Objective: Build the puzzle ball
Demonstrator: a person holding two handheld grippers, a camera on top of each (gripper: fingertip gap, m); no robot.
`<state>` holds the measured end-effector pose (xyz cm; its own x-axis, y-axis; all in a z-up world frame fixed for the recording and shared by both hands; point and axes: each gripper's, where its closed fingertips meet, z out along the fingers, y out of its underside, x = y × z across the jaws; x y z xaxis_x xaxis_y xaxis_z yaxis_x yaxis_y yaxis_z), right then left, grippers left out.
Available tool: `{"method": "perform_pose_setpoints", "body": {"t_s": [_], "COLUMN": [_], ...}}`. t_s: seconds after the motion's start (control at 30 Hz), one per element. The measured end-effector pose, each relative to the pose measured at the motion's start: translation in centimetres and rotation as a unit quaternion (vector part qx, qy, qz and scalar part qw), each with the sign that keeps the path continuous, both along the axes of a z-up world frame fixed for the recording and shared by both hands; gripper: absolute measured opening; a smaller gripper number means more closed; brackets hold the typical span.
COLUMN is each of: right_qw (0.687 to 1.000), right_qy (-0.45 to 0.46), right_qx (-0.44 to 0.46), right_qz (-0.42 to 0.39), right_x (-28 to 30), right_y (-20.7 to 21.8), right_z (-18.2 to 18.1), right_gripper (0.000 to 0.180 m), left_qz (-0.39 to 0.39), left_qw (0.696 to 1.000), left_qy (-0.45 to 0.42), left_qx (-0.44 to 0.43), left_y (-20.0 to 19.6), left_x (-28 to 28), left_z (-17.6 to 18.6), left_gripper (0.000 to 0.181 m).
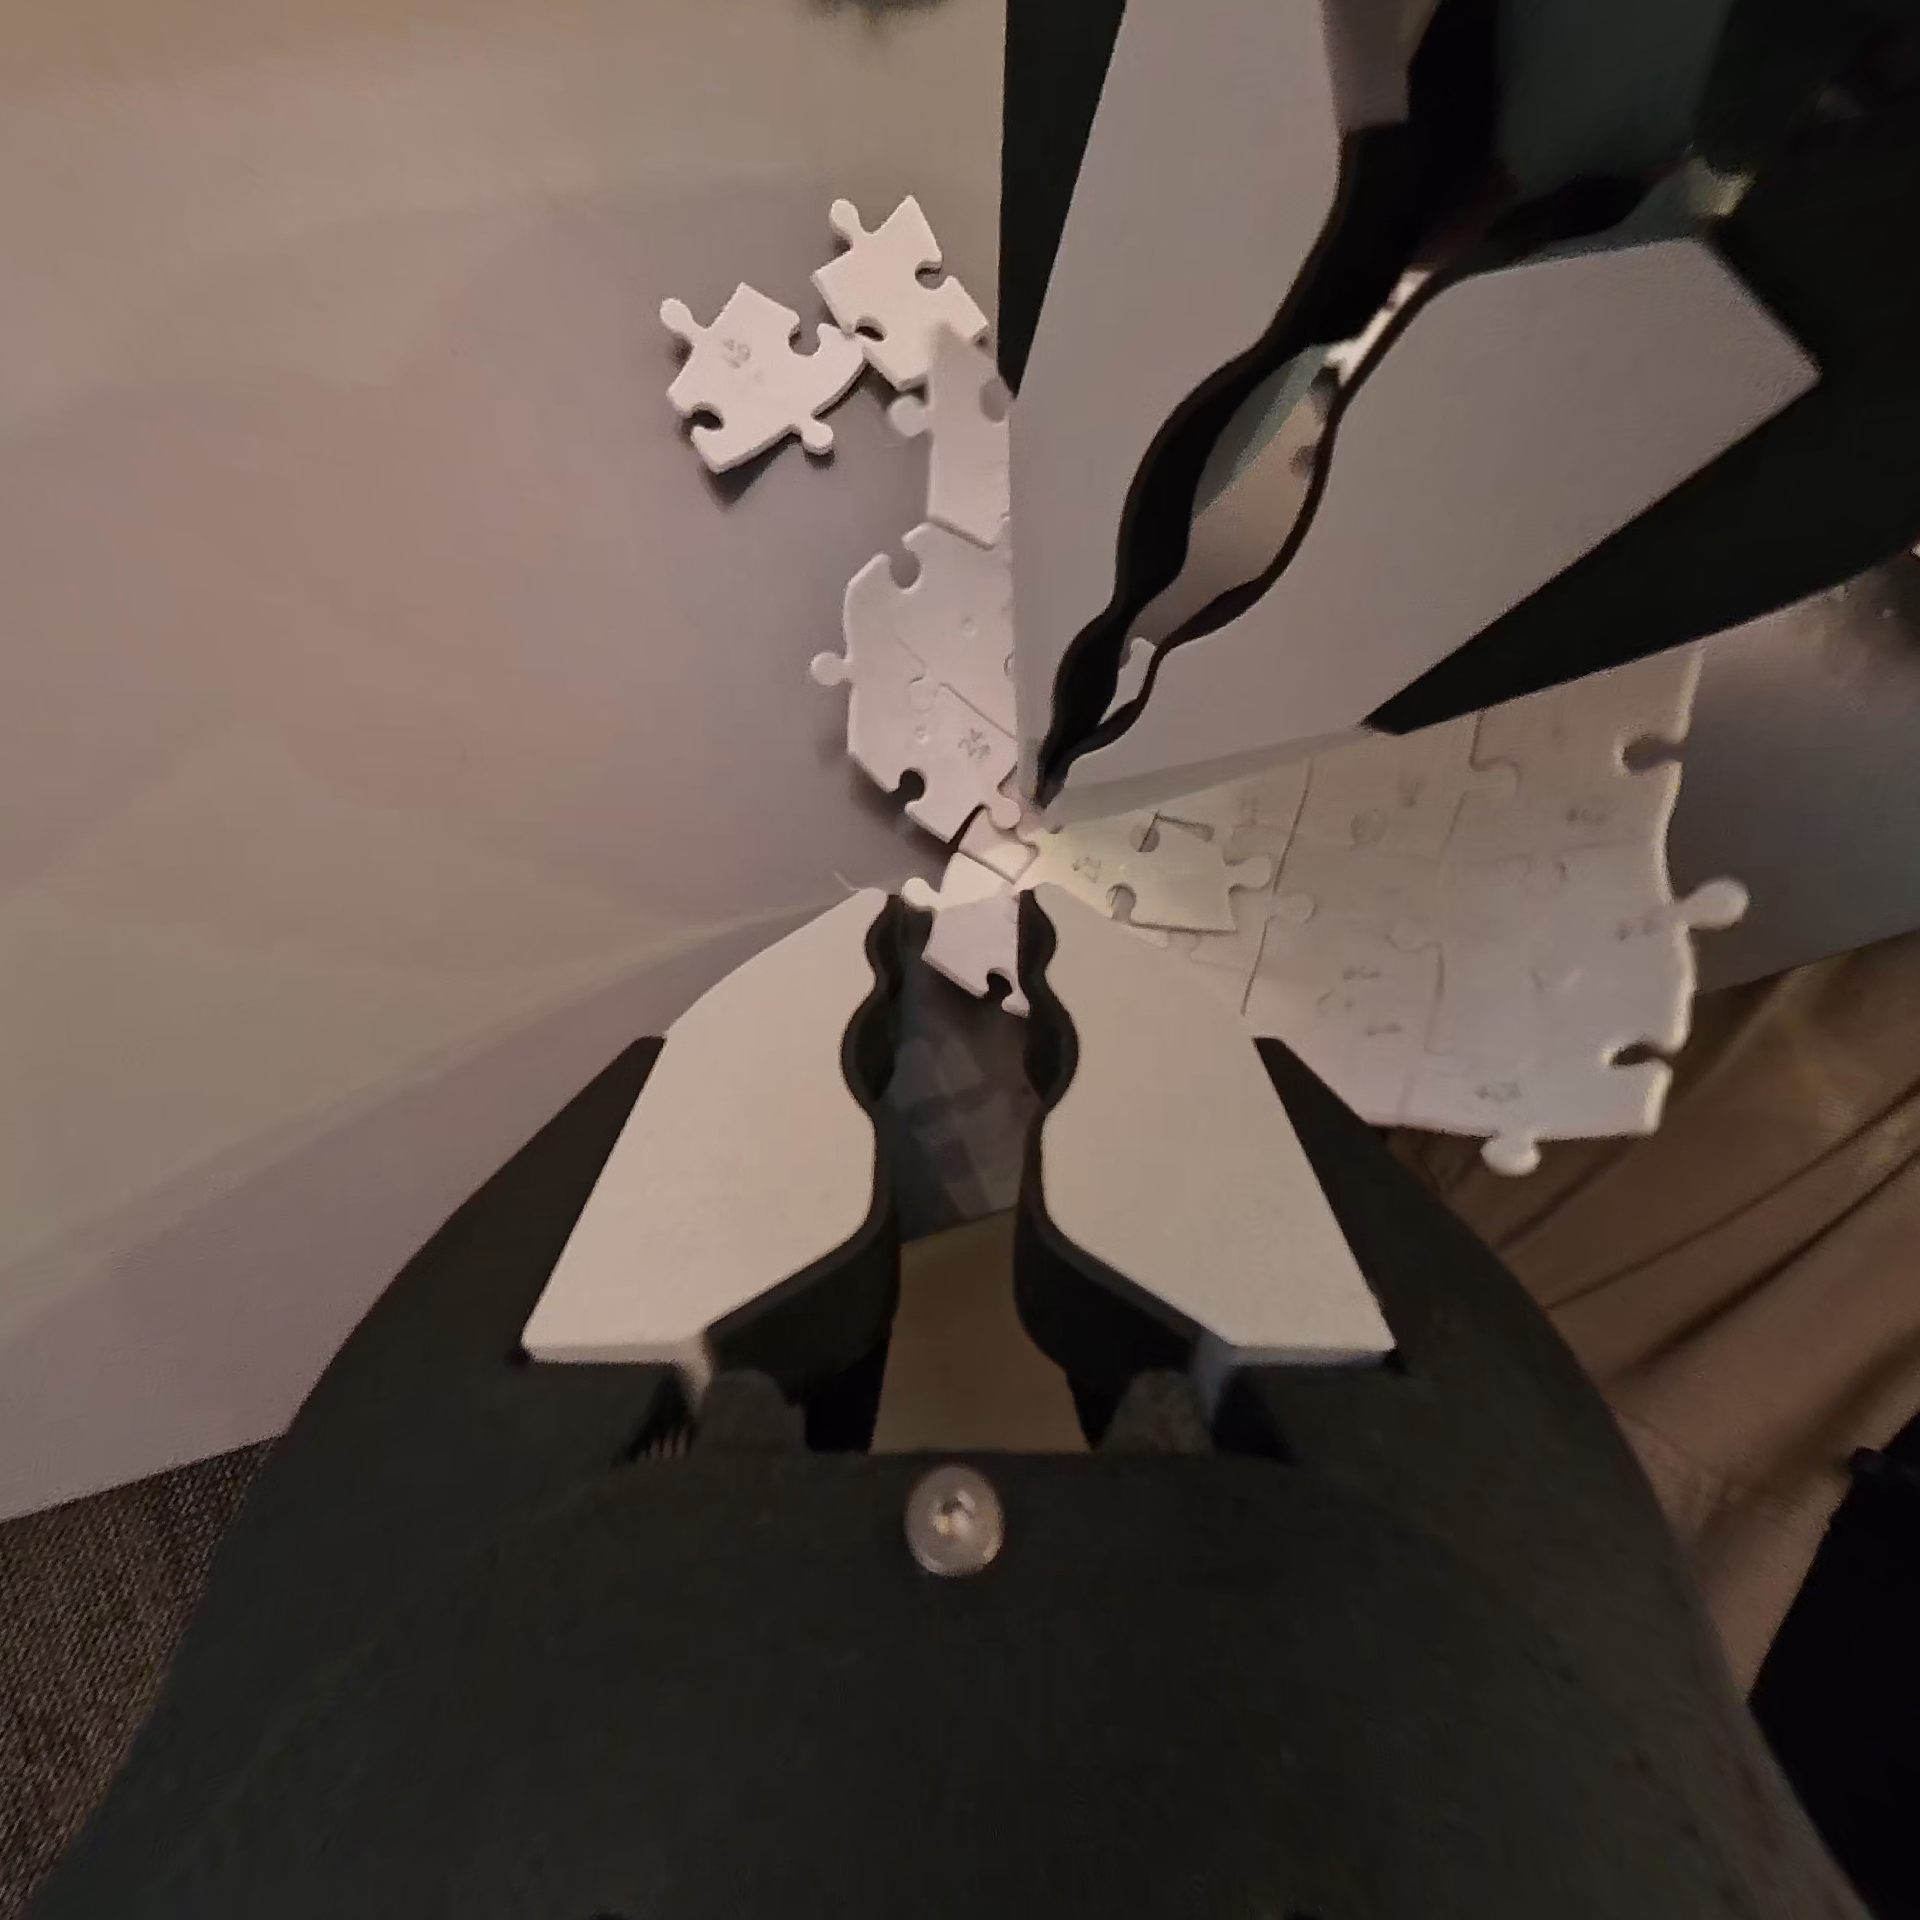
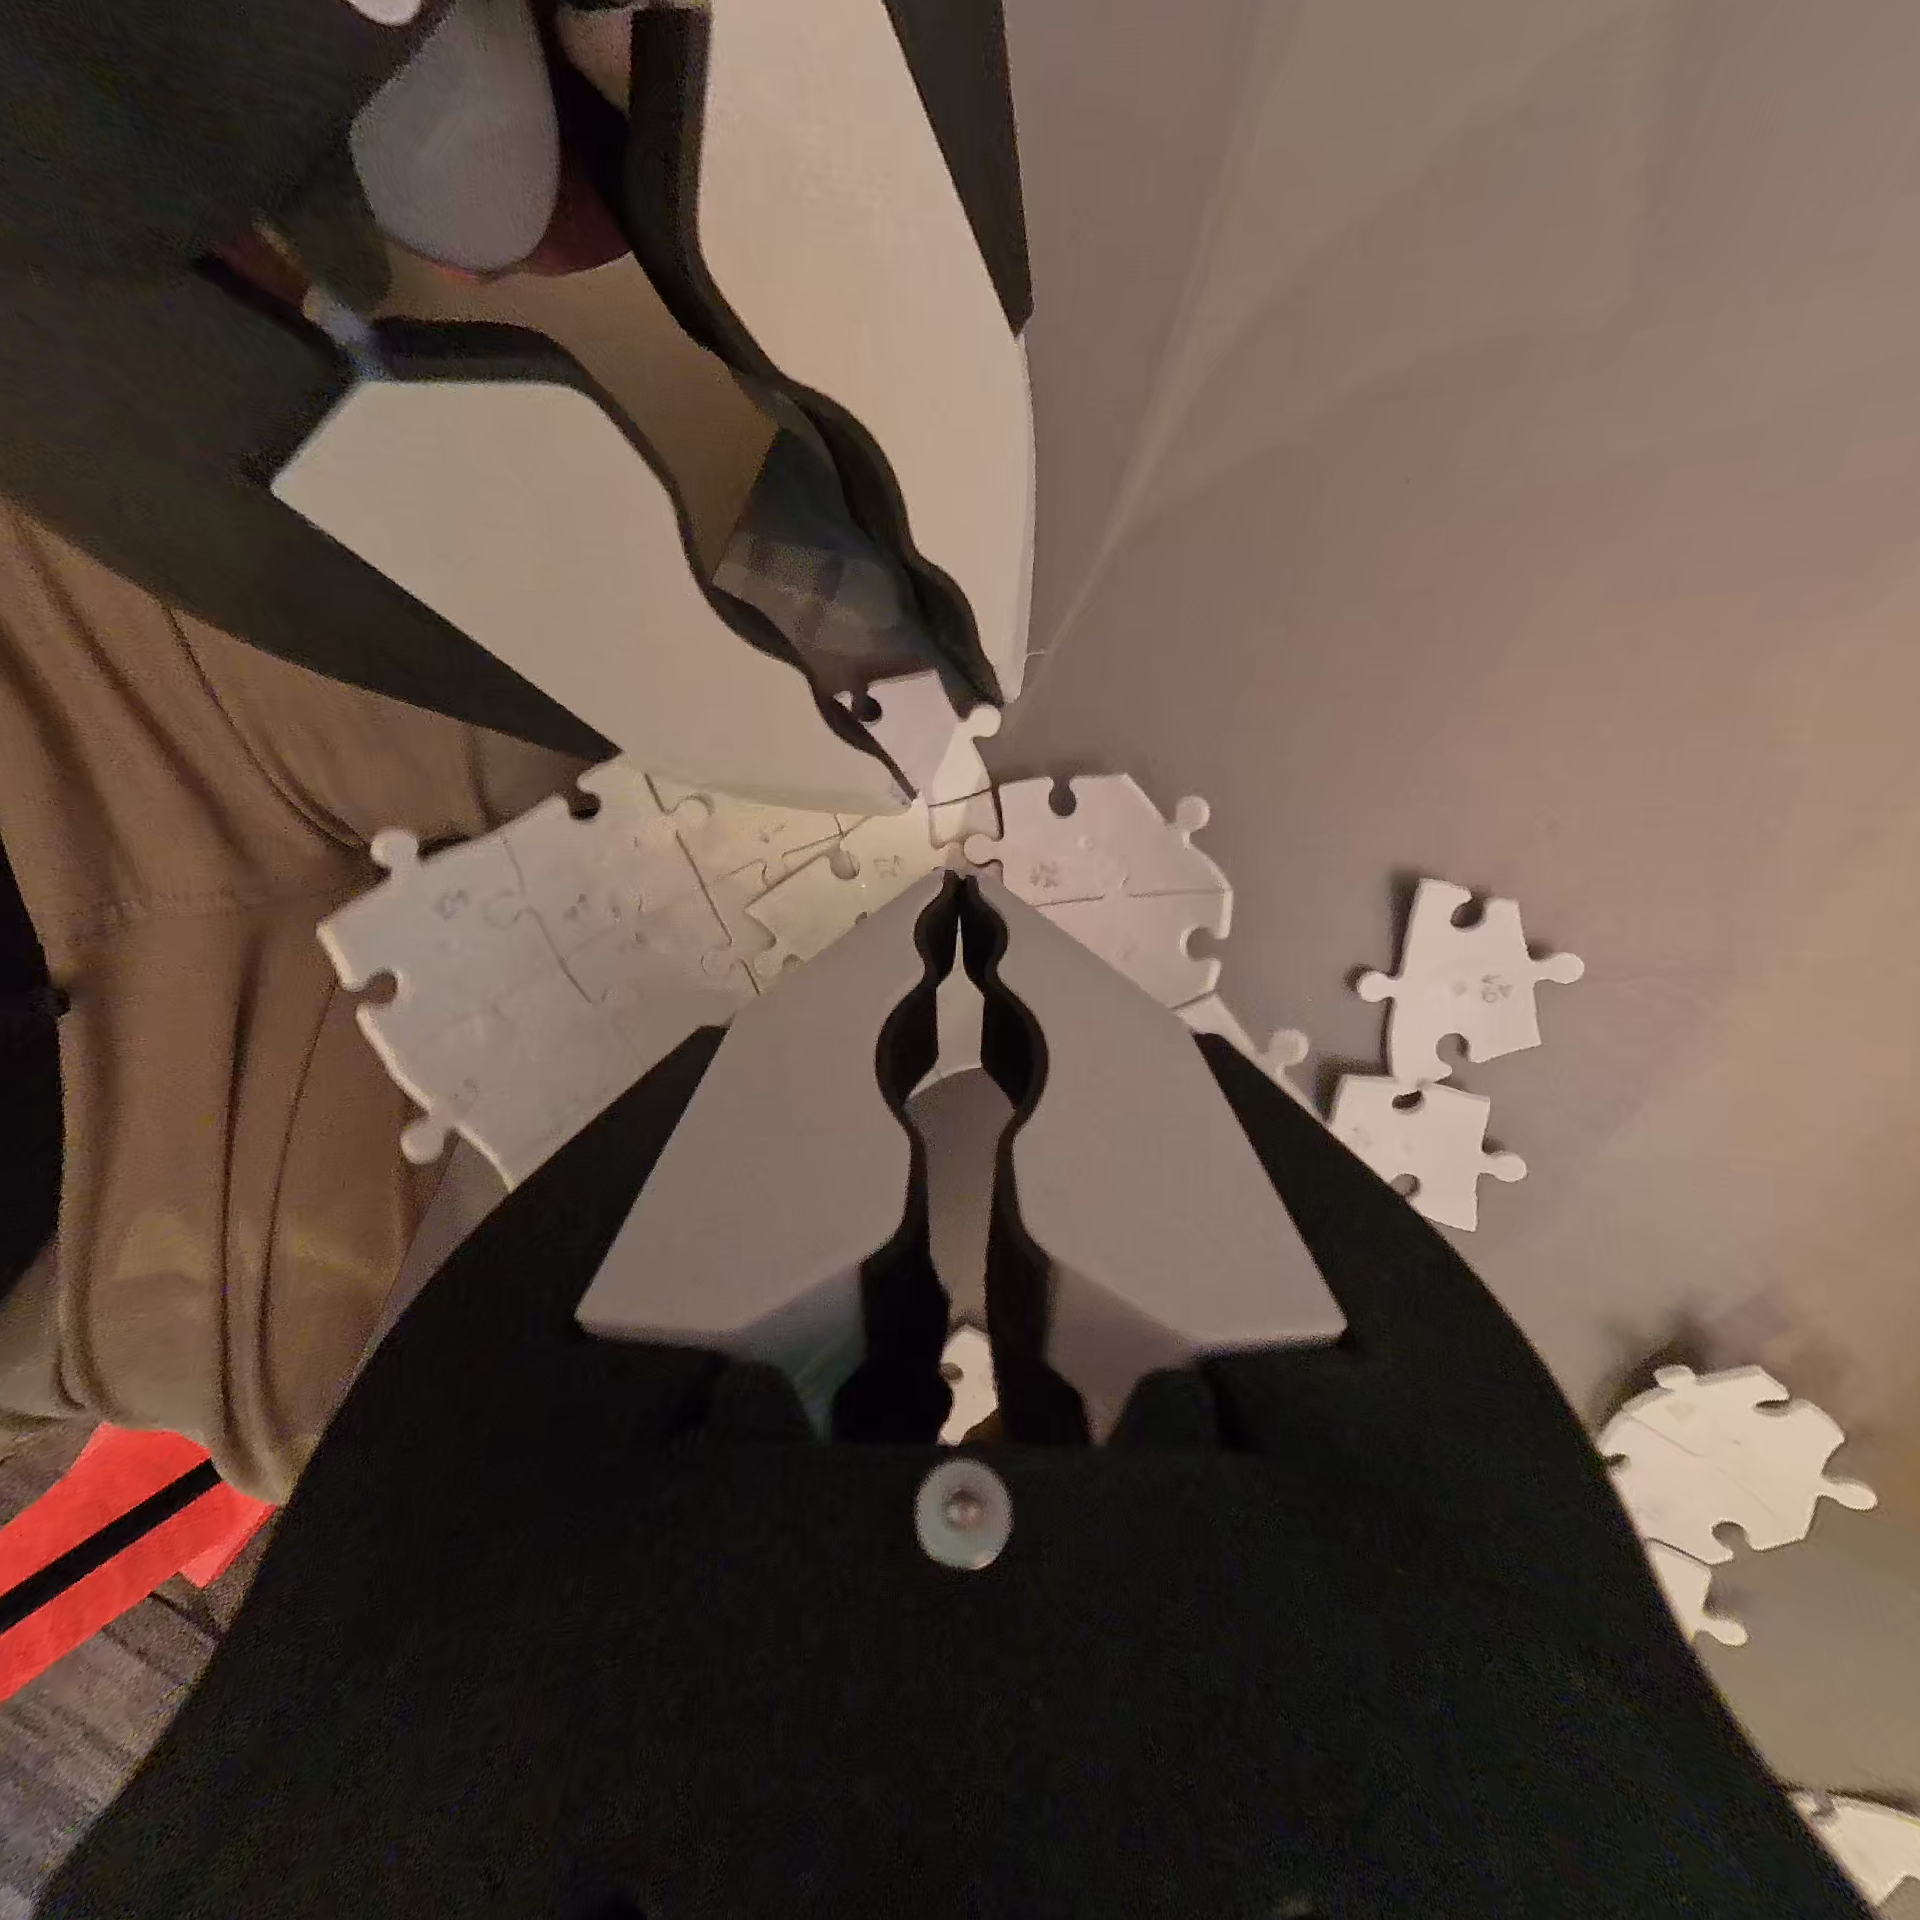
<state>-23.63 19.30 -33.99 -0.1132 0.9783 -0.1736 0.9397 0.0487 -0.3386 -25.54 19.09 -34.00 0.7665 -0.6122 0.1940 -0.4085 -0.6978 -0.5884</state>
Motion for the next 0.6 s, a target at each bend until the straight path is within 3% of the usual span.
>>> {"method": "perform_pose_setpoints", "body": {"t_s": [0.03,0.6], "right_qw": [1.000,1.000], "right_qy": [-0.002,0.002], "right_qx": [-0.001,-0.016], "right_qz": [0.001,-0.003], "right_x": [-0.03,-0.11], "right_y": [0.04,0.82], "right_z": [0.13,0.13], "right_gripper": [0.000,0.000], "left_qz": [0.001,-0.007], "left_qw": [1.000,1.000], "left_qy": [-0.001,-0.001], "left_qx": [0.001,-0.002], "left_y": [0.07,0.67], "left_x": [-0.04,-0.02], "left_z": [-0.01,-0.02], "left_gripper": [0.020,0.017]}}
